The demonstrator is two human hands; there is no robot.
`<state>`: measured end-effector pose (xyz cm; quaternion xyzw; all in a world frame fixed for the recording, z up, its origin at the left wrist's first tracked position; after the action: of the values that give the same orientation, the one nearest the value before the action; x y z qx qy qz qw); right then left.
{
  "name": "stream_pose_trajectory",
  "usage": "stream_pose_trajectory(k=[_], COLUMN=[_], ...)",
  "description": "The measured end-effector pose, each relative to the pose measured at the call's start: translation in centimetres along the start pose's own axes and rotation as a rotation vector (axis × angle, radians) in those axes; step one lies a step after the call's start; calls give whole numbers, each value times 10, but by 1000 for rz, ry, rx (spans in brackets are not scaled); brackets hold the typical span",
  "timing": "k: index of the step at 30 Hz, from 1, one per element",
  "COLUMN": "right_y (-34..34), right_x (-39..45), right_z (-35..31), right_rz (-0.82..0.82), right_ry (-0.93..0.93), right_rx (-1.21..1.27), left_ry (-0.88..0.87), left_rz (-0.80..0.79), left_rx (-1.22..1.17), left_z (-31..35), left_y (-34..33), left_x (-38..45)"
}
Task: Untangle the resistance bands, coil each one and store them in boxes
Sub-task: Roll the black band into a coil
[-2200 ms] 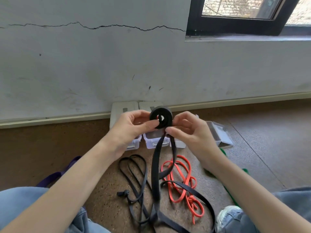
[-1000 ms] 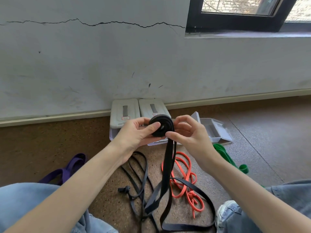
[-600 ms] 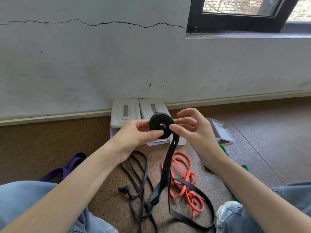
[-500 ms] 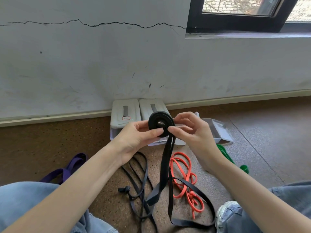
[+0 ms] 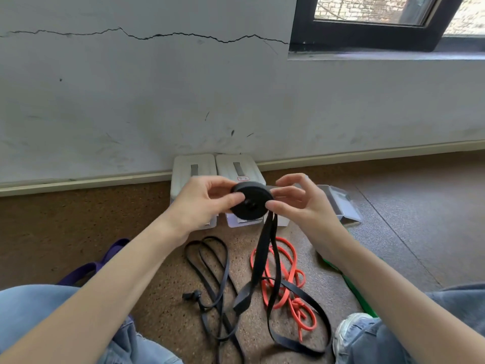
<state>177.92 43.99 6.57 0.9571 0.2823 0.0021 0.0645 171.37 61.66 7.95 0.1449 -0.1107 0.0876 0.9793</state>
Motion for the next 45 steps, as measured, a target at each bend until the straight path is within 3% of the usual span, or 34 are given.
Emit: stream_pose_trajectory(k=[5, 9, 11, 14, 16, 21, 26, 30, 32, 36, 39, 42, 45], right_y=[-14, -9, -3, -3, -7, -9, -4, -7, -3, 2, -3, -1, 3], right_x=[-2, -1, -1, 0, 0, 1, 3, 1, 0, 1, -2, -4, -2], right_z=[3, 8, 9, 3, -2, -7, -7, -1, 0, -9, -12, -15, -18], right_rz=[-67, 36, 49, -21, -64, -27, 36, 21, 50, 47, -13, -10, -14], right_ry=[-49, -59, -48, 22, 58, 108, 73, 19, 6, 102, 146, 99, 56], right_rx=[89, 126, 96, -18, -93, -99, 14, 73, 1, -365, -513, -160, 42], left_ry=[165, 241, 259, 253, 256, 197, 184, 186, 192, 145, 69, 110, 125], left_rz=[172, 176, 88, -132, -165, -104, 55, 129, 102, -52, -237, -200, -20], left_rx=[-442, -631, -571, -250, -327, -401, -671, -680, -580, -35, 94, -133, -457], left_z=[-7, -18, -20, -19, -17, -10, -8, -11, -14, -13, -11, -7, -1], left_y=[0, -21, -23, -23, -22, -12, -6, -18, -23, -9, -12, -13, -2], left_x=[-3, -10, -11, -12, -10, -5, 0, -5, -7, -3, -2, -5, 0])
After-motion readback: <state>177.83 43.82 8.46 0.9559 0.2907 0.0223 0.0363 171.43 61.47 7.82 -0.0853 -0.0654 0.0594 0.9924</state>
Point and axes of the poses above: each hand's wrist, its own x-axis towards the middle knuckle, its own y-axis out of the back of the hand, z = x × y, the point moved 3 cm from there along x, towards the middle knuckle, and after that the axes turned 10 degrees about -y, right-handed, at the moved point
